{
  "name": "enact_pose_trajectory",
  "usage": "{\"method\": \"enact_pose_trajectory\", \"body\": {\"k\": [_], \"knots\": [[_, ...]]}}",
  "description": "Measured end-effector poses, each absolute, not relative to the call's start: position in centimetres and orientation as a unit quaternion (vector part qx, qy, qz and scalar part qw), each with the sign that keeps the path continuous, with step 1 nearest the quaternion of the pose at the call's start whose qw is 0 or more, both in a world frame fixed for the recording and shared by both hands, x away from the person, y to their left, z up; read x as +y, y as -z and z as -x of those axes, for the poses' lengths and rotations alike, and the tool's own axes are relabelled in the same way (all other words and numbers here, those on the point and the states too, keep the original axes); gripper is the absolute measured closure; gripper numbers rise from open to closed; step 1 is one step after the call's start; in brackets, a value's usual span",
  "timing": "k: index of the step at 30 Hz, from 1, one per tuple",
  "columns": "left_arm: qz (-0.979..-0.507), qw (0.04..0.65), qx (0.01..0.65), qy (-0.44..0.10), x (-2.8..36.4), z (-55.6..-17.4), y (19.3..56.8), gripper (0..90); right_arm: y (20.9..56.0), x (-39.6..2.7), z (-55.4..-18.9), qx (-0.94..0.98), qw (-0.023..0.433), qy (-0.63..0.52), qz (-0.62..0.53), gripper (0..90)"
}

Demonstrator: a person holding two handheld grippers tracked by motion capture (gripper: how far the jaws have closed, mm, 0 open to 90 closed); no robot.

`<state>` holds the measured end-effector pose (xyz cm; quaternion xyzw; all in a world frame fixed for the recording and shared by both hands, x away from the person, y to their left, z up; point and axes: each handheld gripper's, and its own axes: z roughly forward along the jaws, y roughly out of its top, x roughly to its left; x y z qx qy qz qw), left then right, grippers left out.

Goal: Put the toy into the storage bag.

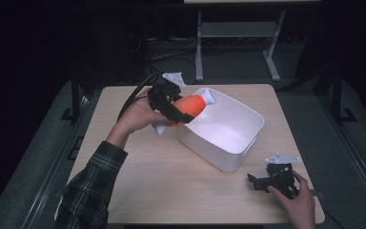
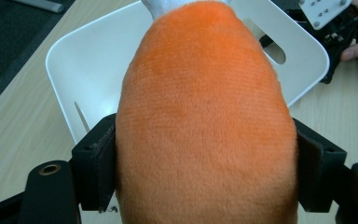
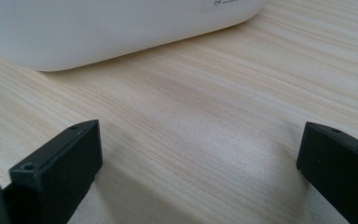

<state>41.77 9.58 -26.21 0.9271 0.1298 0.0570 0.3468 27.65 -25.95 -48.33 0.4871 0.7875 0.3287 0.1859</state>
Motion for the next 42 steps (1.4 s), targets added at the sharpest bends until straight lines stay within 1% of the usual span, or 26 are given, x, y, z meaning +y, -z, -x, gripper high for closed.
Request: {"method": "enact_pose_trajectory", "body": {"k": [7,25,42], "knots": [[-0.931,0.34,0.124,-0.057,7.9,-43.1,26.0,22.5,48.3,-25.9,-27.6,0.787,0.185,-0.329,-0.488,0.0],[-0.932,0.335,0.126,-0.053,4.0,-46.4,27.5,22.5,48.3,-25.9,-27.6,0.787,0.185,-0.329,-0.488,0.0],[-0.936,0.326,0.127,-0.048,2.9,-48.6,29.9,21.7,48.3,-25.9,-27.6,0.787,0.185,-0.329,-0.488,0.0]]}}
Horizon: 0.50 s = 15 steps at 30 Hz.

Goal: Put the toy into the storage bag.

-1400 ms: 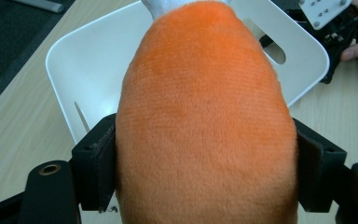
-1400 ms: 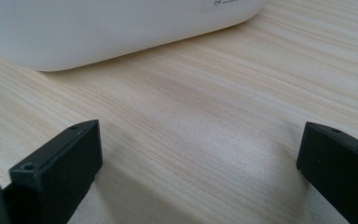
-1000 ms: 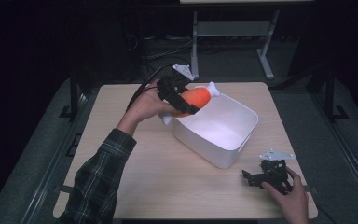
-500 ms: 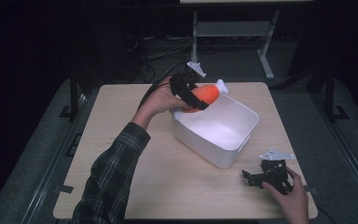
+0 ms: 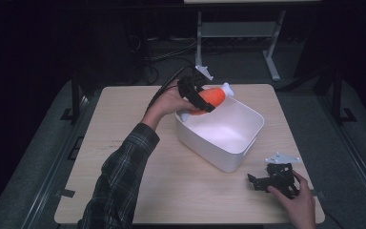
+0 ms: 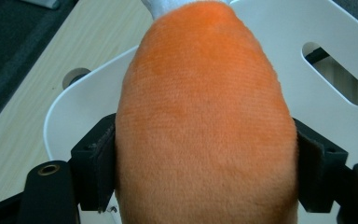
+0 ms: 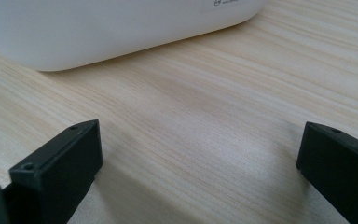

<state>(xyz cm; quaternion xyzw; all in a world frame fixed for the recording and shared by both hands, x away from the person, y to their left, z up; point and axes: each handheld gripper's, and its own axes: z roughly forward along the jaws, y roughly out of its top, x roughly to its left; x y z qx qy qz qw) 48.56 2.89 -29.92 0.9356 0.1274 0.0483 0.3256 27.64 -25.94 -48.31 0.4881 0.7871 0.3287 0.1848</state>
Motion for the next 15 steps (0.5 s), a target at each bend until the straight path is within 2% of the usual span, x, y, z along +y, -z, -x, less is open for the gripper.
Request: {"method": "enact_pose_trajectory", "body": {"k": [15], "knots": [[-0.937,0.319,0.131,-0.047,2.78,-48.81,30.47,16.5,48.31,-25.94,-27.64,0.787,0.185,-0.329,-0.488,0.0]]}}
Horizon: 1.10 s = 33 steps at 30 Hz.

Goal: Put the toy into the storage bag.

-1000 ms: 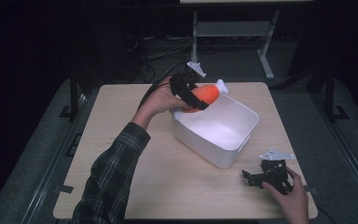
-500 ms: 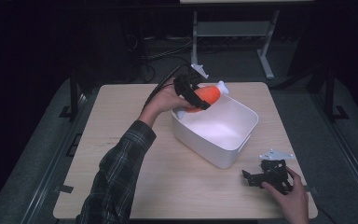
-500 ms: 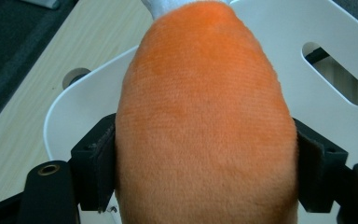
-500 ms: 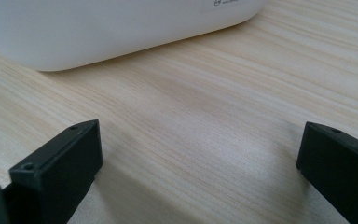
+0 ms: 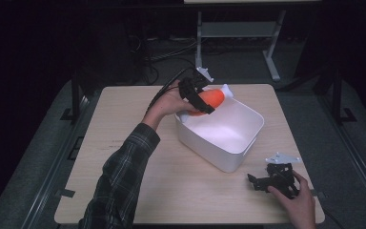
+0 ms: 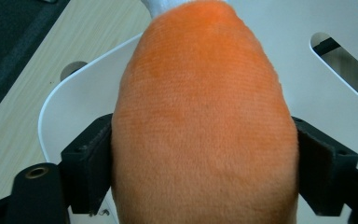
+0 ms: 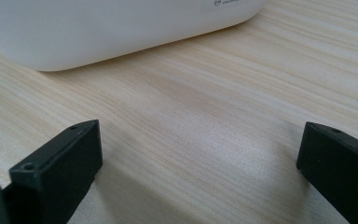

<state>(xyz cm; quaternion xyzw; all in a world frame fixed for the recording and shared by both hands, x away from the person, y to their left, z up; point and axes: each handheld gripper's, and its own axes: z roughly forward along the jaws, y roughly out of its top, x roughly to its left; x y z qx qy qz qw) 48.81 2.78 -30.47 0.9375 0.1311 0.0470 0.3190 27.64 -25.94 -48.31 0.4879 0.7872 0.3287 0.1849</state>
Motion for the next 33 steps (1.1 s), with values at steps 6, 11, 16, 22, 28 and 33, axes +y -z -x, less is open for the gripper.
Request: {"method": "enact_pose_trajectory", "body": {"k": [6,11,16,22,28,33], "knots": [[-0.936,0.32,0.135,-0.053,2.8,-48.9,30.4,14.0,48.3,-25.9,-27.6,0.787,0.185,-0.329,-0.488,0.0],[-0.933,0.327,0.138,-0.055,3.1,-48.6,29.9,14.0,48.3,-25.9,-27.6,0.787,0.185,-0.329,-0.488,0.0],[-0.931,0.331,0.14,-0.063,3.8,-47.9,29.4,14.1,48.3,-25.9,-27.6,0.787,0.185,-0.329,-0.488,0.0],[-0.926,0.339,0.151,-0.071,5.1,-46.9,29.1,14.2,48.3,-25.9,-27.6,0.787,0.184,-0.329,-0.488,0.0],[-0.922,0.342,0.162,-0.081,7.0,-45.8,29.1,14.2,48.3,-25.9,-27.6,0.787,0.184,-0.329,-0.488,0.0],[-0.917,0.346,0.176,-0.09,9.2,-44.5,29.4,14.2,48.3,-25.9,-27.6,0.787,0.185,-0.329,-0.487,0.0]]}}
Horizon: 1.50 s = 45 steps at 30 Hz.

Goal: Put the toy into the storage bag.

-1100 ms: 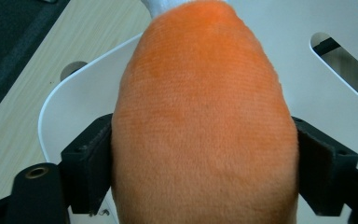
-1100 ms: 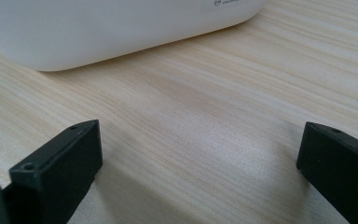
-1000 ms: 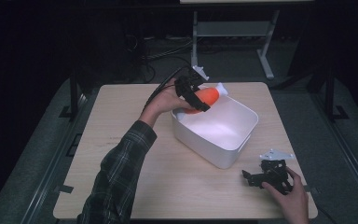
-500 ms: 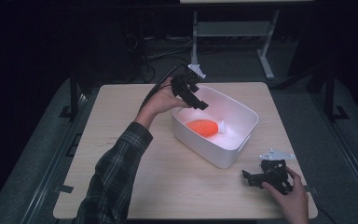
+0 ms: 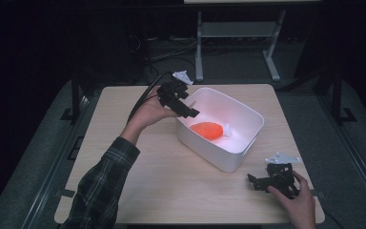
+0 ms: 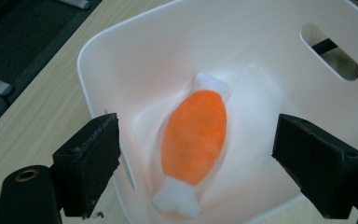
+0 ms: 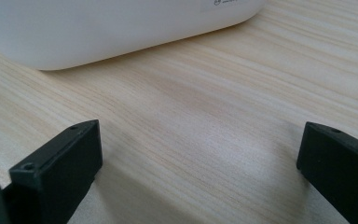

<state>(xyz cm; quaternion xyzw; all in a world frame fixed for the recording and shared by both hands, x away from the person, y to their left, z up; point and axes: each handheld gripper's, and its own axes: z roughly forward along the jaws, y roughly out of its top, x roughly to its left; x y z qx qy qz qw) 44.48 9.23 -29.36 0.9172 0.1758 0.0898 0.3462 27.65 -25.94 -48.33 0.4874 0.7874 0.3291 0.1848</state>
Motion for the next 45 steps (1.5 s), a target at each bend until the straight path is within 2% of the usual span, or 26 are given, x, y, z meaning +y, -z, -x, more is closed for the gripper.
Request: {"method": "enact_pose_trajectory", "body": {"k": [23,45], "knots": [[-0.891,0.366,0.241,-0.116,18.0,-38.2,32.5,14.8,48.3,-25.9,-27.6,0.787,0.185,-0.329,-0.487,0.0],[-0.88,0.355,0.284,-0.134,22.2,-31.6,39.0,14.7,48.3,-25.9,-27.7,0.788,0.185,-0.329,-0.487,0.0]]}}
